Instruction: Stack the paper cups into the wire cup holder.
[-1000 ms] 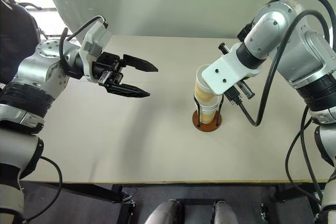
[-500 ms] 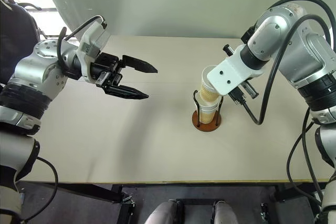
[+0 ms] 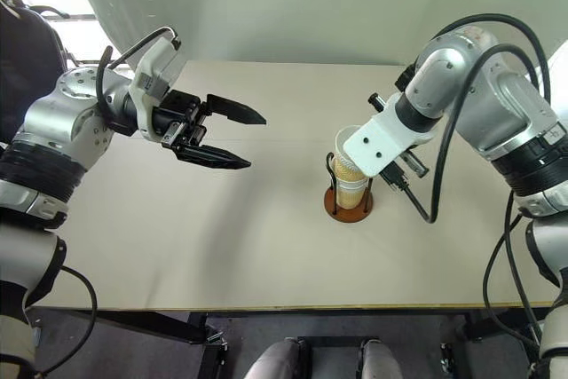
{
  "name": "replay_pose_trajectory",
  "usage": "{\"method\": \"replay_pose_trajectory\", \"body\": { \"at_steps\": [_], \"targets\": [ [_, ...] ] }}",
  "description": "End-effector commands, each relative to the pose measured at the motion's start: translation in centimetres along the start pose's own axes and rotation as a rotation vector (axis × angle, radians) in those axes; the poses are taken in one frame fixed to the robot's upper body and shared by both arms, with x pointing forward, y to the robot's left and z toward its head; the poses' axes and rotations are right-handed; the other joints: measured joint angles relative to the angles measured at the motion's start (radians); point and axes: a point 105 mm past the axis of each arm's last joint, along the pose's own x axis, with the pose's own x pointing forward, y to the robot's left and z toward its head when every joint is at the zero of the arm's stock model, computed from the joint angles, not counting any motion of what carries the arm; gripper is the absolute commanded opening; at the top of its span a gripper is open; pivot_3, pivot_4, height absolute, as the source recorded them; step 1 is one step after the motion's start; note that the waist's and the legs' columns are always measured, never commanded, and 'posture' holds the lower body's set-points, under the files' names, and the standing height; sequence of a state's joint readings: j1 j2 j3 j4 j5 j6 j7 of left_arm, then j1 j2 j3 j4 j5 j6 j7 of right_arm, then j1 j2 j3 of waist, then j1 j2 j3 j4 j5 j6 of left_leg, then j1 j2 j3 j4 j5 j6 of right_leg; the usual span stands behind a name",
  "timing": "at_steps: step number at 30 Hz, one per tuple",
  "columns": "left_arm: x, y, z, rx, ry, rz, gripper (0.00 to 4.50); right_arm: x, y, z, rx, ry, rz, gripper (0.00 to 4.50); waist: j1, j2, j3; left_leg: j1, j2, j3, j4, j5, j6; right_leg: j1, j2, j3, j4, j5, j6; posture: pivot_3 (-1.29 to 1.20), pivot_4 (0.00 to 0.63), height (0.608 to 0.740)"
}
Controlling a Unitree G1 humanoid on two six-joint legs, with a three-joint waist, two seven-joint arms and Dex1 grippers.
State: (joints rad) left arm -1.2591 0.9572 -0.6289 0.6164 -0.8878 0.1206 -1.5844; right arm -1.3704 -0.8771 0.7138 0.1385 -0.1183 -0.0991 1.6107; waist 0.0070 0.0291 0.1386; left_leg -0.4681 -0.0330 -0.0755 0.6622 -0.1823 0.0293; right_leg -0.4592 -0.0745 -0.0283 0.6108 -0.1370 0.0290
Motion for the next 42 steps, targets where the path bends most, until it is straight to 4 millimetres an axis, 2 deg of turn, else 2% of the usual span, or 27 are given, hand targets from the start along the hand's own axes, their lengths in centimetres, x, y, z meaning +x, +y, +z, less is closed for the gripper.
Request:
{"method": "replay_pose_trajectory", "body": {
  "at_steps": [1,2,6,8,10,15,17,19,22,26,29,33,35,38,42],
  "targets": [
    [-0.2,-0.5,0.7,0.023,-0.011,-0.033,4.5,-1.5,-1.0,-0.1,0.003,0.009,-0.078,1.55,0.0,0.0,0.0,0.0,0.0,0.0,0.0,0.0,0.0,0.0,0.0,0.0,0.0,0.0,0.0,0.0,0.15,0.74],
    [-0.1,-0.5,0.7,0.023,-0.012,-0.034,4.5,-1.5,-1.1,-0.1,0.008,0.006,-0.085,1.88,0.0,0.0,0.0,0.0,0.0,0.0,0.0,0.0,0.0,0.0,0.0,0.0,0.0,0.0,0.0,0.0,0.15,0.74],
    [0.0,-0.5,0.6,0.02,-0.015,-0.038,4.5,-2.5,-2.2,-0.2,0.059,-0.016,-0.147,1.88,0.0,0.0,0.0,0.0,0.0,0.0,0.0,0.0,0.0,0.0,0.0,0.0,0.0,0.0,0.0,0.0,0.15,0.74],
    [0.0,-0.4,0.7,0.014,-0.026,-0.033,4.5,-3.8,-3.2,-0.5,0.12,-0.038,-0.214,1.88,0.0,0.0,0.0,0.0,0.0,0.0,0.0,0.0,0.0,0.0,0.0,0.0,0.0,0.0,-0.001,0.0,0.15,0.74],
    [-0.1,0.3,0.9,-0.02,-0.057,-0.006,4.5,-5.3,-3.8,-0.7,0.219,-0.099,-0.285,1.88,0.002,0.0,0.0,0.0,0.0,0.0,0.0,0.001,0.0,0.0,0.0,0.0,0.0,0.0,-0.001,0.0,0.15,0.74],
    [-1.1,2.8,2.1,-0.165,-0.193,0.113,4.5,-8.5,-3.9,-1.3,0.54,-0.328,-0.483,1.88,0.007,0.0,0.0,-0.002,-0.001,0.0,0.0,0.005,-0.006,0.0,0.0,0.0,-0.001,0.001,-0.001,0.0,0.15,0.74],
    [-1.8,3.5,2.1,-0.215,-0.253,0.176,4.5,-9.0,-3.5,-3.3,0.717,-0.395,-0.602,1.88,0.006,0.0,0.0,-0.001,-0.001,0.0,-0.001,0.007,-0.009,0.0,0.0,0.0,-0.001,0.001,-0.001,0.0,0.15,0.74],
    [-2.3,3.8,1.9,-0.254,-0.293,0.209,4.5,-8.8,-2.9,-5.3,0.833,-0.403,-0.694,1.88,0.007,-0.001,0.0,0.0,-0.001,0.0,-0.001,0.006,-0.01,0.0,-0.001,0.001,-0.001,0.0,-0.001,0.0,0.15,0.74],
    [-2.9,4.5,0.6,-0.277,-0.285,0.301,4.5,-8.2,-1.7,-8.1,0.99,-0.399,-0.806,1.88,0.008,0.0,0.0,0.001,-0.001,0.001,-0.002,0.007,-0.011,0.0,0.0,0.001,0.0,0.0,0.0,0.0,0.15,0.74],
    [-3.8,5.5,-1.1,-0.232,-0.271,0.45,4.5,-7.7,-0.6,-11.2,1.179,-0.449,-0.969,1.88,0.005,0.0,0.0,0.002,-0.001,0.003,-0.006,0.01,-0.011,-0.002,-0.001,0.003,0.0,0.002,0.002,0.0,0.15,0.74],
    [-4.3,7.0,-1.9,-0.179,-0.265,0.614,4.5,-6.4,0.6,-13.6,1.264,-0.402,-1.079,1.88,0.007,0.0,0.0,0.003,-0.001,0.003,-0.008,0.012,-0.011,-0.002,-0.001,0.003,0.001,0.003,0.003,0.0,0.15,0.74],
    [-4.6,8.4,-2.4,-0.119,-0.254,0.765,4.5,-5.1,1.8,-15.8,1.319,-0.319,-1.179,1.88,0.009,0.0,0.0,0.003,-0.002,0.004,-0.009,0.013,-0.009,-0.003,-0.001,0.003,0.0,0.006,0.004,0.0,0.15,0.74],
    [-4.6,8.9,-2.6,-0.178,-0.26,0.797,4.5,-4.7,2.2,-16.7,1.335,-0.274,-1.219,1.88,0.01,0.0,0.0,0.003,-0.002,0.004,-0.01,0.014,-0.007,-0.002,-0.002,0.003,0.0,0.007,0.005,0.0,0.15,0.74],
    [-4.6,9.0,-2.7,-0.233,-0.284,0.797,4.5,-4.1,2.6,-17.3,1.354,-0.218,-1.234,1.88,0.01,0.0,0.0,0.003,-0.003,0.004,-0.011,0.012,-0.001,-0.003,-0.002,0.003,-0.001,0.011,0.007,0.0,0.15,0.74],
    [-4.5,9.2,-2.8,-0.229,-0.285,0.83,4.5,-3.1,2.7,-17.6,1.414,-0.225,-1.255,1.88,0.011,0.0,0.0,0.004,-0.002,0.003,-0.013,0.014,-0.002,-0.003,-0.002,0.003,-0.001,0.012,0.004,0.0,0.15,0.74]
  ]
}}
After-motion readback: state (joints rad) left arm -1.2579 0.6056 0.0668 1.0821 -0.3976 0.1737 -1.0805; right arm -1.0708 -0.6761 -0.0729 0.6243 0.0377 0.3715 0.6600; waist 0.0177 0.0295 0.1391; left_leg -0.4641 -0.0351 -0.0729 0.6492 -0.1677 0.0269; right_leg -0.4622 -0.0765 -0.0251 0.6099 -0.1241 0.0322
